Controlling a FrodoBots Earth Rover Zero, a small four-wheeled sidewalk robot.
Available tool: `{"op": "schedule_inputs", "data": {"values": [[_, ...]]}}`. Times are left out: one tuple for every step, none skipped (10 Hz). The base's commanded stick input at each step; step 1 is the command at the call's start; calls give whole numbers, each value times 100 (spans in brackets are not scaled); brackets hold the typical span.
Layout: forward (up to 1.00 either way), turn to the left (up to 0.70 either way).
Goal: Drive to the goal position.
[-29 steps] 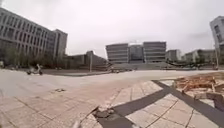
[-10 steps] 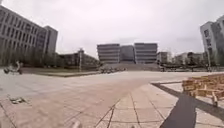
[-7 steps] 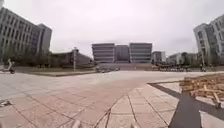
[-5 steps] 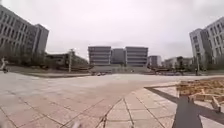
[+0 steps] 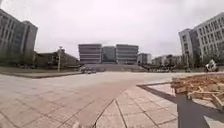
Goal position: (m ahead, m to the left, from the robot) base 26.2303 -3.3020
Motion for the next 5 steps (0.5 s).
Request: {"op": "schedule_inputs", "data": {"values": [[70, 0], [70, 0], [70, 0], [70, 0], [70, 0]]}}
